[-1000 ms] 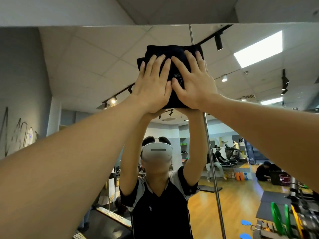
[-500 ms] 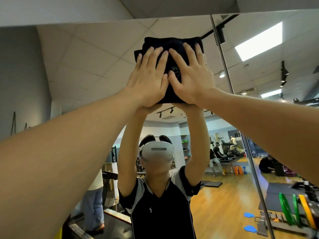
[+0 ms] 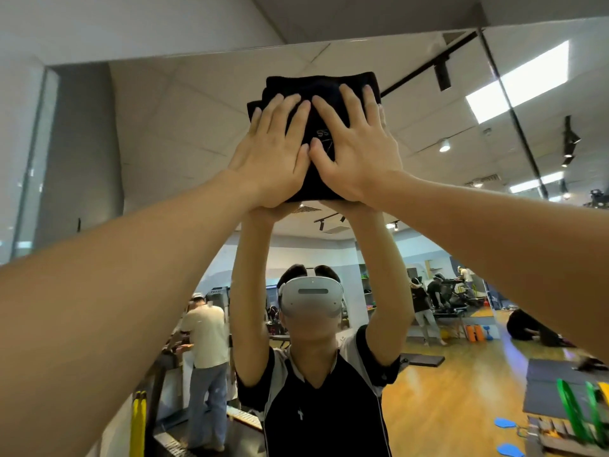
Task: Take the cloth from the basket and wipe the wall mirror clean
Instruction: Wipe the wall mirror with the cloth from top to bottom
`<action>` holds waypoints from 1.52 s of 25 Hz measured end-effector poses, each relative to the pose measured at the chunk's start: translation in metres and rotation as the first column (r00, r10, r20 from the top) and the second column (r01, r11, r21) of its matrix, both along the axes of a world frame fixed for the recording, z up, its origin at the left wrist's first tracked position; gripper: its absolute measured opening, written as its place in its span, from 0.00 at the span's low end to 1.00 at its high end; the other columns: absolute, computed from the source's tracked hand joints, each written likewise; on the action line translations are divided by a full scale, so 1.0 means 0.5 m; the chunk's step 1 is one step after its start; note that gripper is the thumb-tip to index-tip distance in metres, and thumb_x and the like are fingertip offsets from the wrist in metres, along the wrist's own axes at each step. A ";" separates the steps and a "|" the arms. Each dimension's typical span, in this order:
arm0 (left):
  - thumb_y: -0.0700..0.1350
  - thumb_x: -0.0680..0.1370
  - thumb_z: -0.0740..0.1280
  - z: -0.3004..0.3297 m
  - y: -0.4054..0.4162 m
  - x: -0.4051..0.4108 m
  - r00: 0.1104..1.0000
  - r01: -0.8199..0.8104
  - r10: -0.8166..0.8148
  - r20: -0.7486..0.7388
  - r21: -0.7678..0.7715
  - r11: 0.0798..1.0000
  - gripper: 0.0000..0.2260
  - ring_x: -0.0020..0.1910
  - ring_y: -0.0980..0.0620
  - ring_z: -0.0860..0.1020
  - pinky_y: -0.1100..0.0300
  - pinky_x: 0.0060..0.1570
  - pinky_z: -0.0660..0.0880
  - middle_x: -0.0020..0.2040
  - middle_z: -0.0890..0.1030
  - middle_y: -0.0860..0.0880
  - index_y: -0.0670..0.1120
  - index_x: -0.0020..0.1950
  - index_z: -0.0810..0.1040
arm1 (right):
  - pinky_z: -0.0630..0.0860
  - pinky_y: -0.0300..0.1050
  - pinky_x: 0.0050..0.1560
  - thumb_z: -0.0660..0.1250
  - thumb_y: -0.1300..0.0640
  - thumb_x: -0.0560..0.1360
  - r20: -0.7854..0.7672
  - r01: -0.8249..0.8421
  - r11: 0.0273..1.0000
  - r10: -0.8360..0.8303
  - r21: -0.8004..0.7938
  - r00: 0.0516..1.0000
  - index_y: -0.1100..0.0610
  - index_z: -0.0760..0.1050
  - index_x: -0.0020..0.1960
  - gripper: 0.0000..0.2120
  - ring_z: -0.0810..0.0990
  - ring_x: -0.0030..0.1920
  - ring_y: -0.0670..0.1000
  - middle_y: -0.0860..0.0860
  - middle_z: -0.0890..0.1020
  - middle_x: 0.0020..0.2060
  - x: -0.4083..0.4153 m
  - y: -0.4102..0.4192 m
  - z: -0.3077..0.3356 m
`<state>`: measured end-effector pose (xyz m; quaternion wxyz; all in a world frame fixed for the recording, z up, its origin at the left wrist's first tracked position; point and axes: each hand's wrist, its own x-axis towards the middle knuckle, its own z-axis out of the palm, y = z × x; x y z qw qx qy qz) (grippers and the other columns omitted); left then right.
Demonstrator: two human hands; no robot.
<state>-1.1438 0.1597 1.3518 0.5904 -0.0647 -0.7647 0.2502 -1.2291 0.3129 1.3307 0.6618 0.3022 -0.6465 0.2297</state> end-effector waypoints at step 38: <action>0.54 0.83 0.47 0.022 -0.545 0.314 0.994 -0.057 0.064 -0.093 0.074 0.996 0.31 0.82 0.42 0.53 0.40 0.77 0.64 0.83 0.56 0.41 0.41 0.83 0.54 | 0.45 0.64 0.83 0.51 0.38 0.82 -0.077 -0.025 0.994 0.033 0.106 0.996 0.48 0.55 0.84 0.33 0.44 0.83 0.67 0.60 0.53 0.84 0.294 -0.558 0.059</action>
